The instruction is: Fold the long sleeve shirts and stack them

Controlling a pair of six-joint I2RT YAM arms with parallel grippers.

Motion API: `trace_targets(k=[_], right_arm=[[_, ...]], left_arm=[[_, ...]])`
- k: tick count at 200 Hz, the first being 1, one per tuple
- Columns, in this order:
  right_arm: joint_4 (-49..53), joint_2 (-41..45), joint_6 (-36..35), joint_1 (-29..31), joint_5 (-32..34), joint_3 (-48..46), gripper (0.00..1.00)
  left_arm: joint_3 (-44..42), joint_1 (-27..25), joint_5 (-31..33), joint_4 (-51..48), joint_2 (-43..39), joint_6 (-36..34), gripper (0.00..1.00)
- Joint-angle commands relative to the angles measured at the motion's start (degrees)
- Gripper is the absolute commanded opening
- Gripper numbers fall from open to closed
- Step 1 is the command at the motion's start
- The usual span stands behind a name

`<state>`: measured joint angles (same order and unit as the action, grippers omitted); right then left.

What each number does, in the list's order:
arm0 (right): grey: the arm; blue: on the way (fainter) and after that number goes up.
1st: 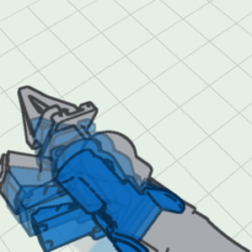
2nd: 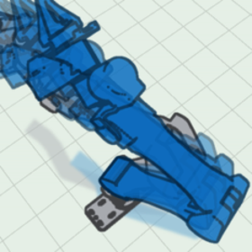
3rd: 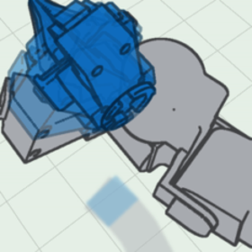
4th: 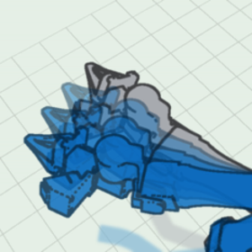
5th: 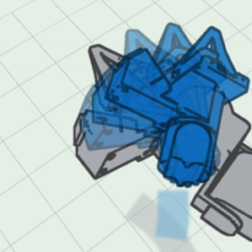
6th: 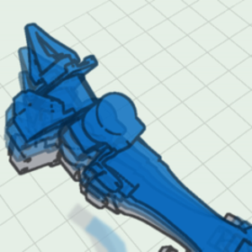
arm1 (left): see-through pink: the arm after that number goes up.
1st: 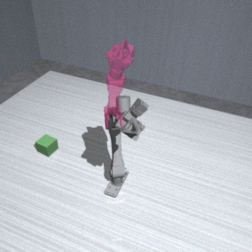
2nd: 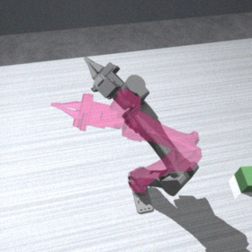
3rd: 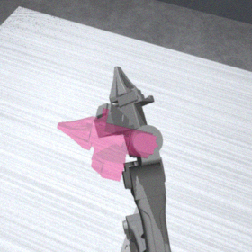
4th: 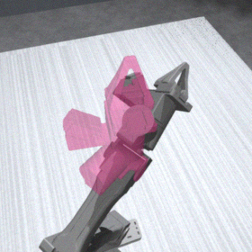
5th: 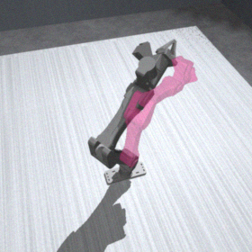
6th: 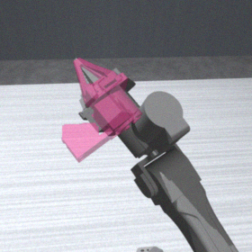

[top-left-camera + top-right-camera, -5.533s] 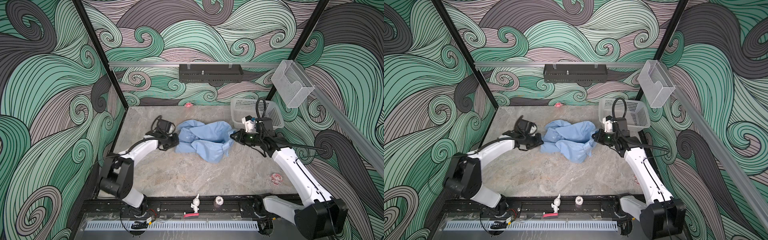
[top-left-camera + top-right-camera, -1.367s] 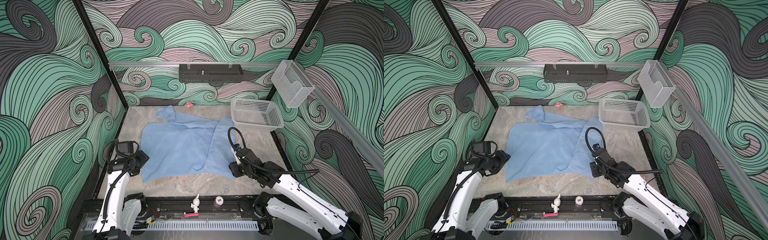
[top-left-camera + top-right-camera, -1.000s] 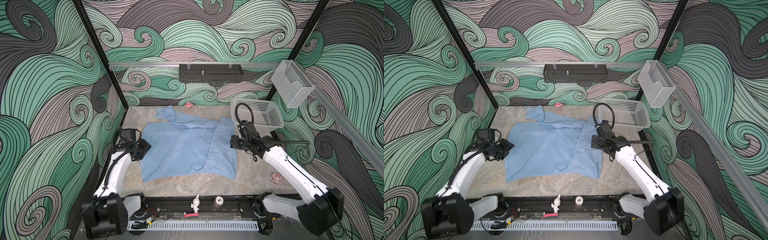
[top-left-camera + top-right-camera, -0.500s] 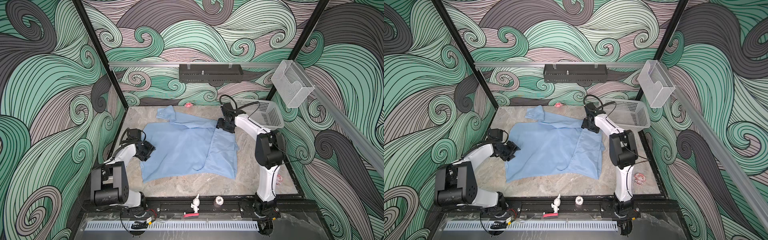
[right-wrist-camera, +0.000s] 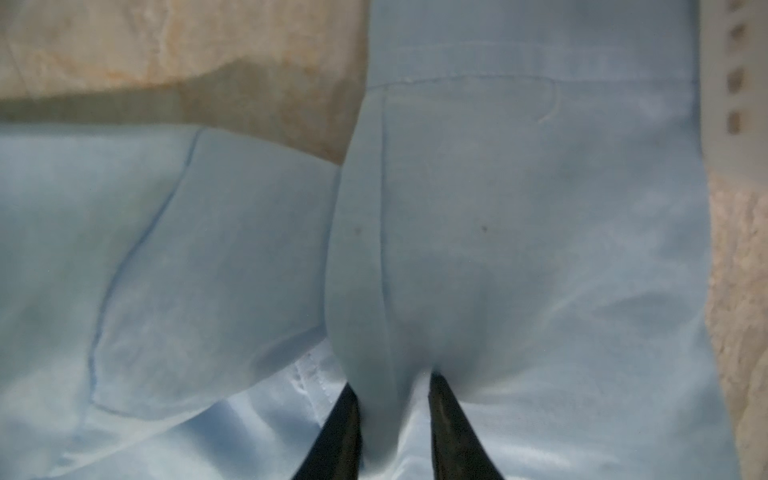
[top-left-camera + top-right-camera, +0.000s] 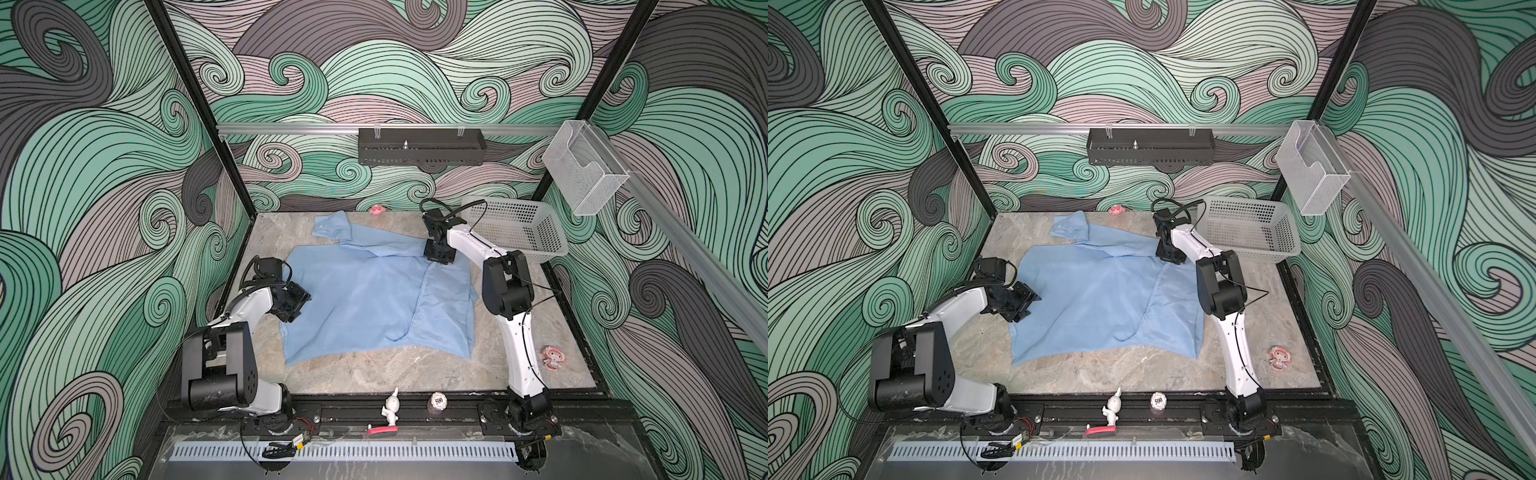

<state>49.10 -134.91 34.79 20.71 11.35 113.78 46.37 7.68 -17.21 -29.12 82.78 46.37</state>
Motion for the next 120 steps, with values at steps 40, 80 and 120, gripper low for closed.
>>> trace_targets(k=[40, 80, 120], right_arm=[[2.89, 9.28, -2.96, 1.68, 4.29, -1.29, 0.06], [4.32, 28.63, -2.49, 7.70, 5.96, -15.69, 0.05], [2.38, 51.26, 2.66, 22.63, 7.56, -37.99, 0.01]], left_arm=[[1.05, 0.18, -0.37, -0.57, -0.08, -0.07, 0.56], [2.34, 0.73, -0.63, -2.09, -0.87, -0.58, 0.56], [2.93, 1.63, -1.27, -3.89, -4.93, -1.11, 0.56]])
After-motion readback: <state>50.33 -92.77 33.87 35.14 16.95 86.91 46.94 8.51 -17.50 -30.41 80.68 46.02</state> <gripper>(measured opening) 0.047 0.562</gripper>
